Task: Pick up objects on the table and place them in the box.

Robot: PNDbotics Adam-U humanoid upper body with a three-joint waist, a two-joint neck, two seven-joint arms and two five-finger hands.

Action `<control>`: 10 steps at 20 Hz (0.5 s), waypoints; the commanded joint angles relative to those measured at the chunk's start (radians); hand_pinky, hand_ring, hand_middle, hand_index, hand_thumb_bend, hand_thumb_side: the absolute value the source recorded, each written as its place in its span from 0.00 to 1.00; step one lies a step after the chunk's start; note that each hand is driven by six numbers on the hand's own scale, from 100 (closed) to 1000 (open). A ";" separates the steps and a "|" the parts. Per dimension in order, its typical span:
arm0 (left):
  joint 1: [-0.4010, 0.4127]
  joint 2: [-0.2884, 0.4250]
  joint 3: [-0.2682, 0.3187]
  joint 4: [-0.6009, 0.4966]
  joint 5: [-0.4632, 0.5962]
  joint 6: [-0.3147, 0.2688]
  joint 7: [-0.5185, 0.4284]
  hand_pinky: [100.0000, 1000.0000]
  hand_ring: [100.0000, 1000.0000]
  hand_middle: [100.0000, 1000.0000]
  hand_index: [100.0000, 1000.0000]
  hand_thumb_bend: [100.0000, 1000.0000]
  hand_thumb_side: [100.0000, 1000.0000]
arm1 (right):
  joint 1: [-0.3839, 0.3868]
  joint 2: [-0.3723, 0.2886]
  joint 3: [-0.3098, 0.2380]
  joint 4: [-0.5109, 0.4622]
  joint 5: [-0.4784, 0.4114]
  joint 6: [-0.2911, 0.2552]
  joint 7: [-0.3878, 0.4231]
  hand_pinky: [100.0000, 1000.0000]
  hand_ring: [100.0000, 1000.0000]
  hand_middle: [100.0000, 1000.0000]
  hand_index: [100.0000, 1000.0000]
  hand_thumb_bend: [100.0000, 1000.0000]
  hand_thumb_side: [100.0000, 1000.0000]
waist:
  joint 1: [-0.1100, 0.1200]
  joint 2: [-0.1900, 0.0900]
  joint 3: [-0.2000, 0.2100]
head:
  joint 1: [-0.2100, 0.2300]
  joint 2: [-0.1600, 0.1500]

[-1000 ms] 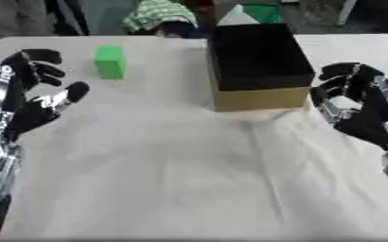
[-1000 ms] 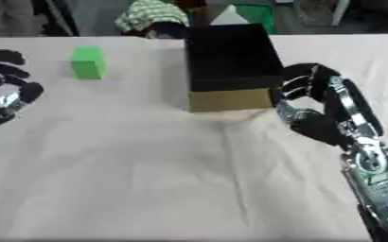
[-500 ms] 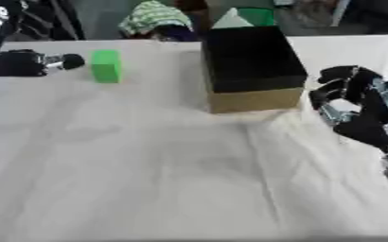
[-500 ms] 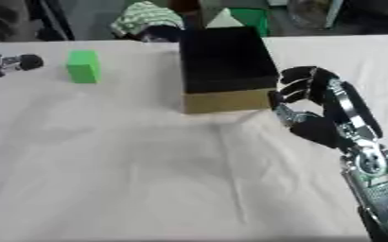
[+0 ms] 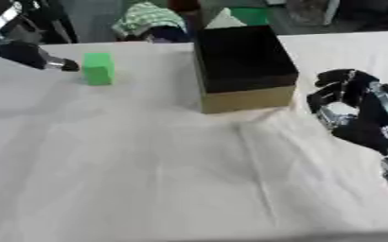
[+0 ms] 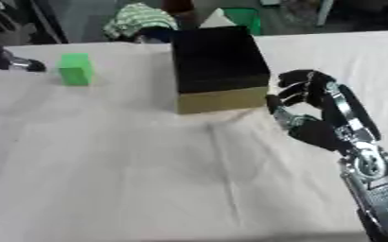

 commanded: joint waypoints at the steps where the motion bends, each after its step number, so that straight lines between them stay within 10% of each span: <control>1: -0.055 -0.008 0.030 0.087 -0.104 -0.027 0.001 0.69 0.66 0.64 0.72 0.93 0.21 | -0.012 -0.024 0.000 -0.007 -0.006 -0.002 0.007 0.56 0.59 0.59 0.71 0.22 0.20 | 0.001 -0.017 -0.006 | 0.002 -0.012; 10: -0.122 -0.071 0.082 0.249 -0.319 -0.033 0.077 0.72 0.68 0.66 0.73 0.88 0.15 | -0.025 -0.021 0.009 -0.006 -0.008 -0.002 0.016 0.56 0.59 0.59 0.71 0.22 0.21 | 0.002 -0.010 -0.044 | 0.018 -0.018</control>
